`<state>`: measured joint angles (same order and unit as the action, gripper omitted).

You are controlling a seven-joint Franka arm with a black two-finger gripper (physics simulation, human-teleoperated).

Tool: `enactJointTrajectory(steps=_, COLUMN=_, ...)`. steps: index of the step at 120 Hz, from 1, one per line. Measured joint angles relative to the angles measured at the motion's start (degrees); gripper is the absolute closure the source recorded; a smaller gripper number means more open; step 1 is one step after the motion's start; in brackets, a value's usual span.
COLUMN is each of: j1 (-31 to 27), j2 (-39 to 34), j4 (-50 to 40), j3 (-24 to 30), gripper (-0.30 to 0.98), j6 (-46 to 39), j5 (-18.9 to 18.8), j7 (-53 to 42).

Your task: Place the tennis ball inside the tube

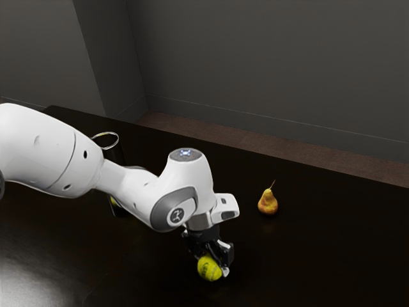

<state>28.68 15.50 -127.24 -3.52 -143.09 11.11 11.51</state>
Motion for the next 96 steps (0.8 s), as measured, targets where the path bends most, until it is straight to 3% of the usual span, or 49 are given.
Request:
enactJointTrajectory(steps=40, j1=-0.09, j2=-0.52, j4=0.69, j3=-0.91, gripper=0.45, j6=1.47, j5=-2.64, j7=2.67)
enactJointTrajectory(steps=61, j1=-1.29, j2=-0.1, j4=0.0, j3=-1.22, gripper=0.22, j6=1.22, j5=1.44, j7=2.17)
enactJointTrajectory(steps=80, j1=-0.14, j2=-0.53, j4=-1.8, j3=-1.15, gripper=0.1, j6=2.12, j5=5.97, j7=1.88)
enactJointTrajectory(steps=96, j1=0.05, j2=-0.62, j4=-1.43, j3=-1.12, gripper=0.23, j6=2.54, j5=6.26, j7=1.61)
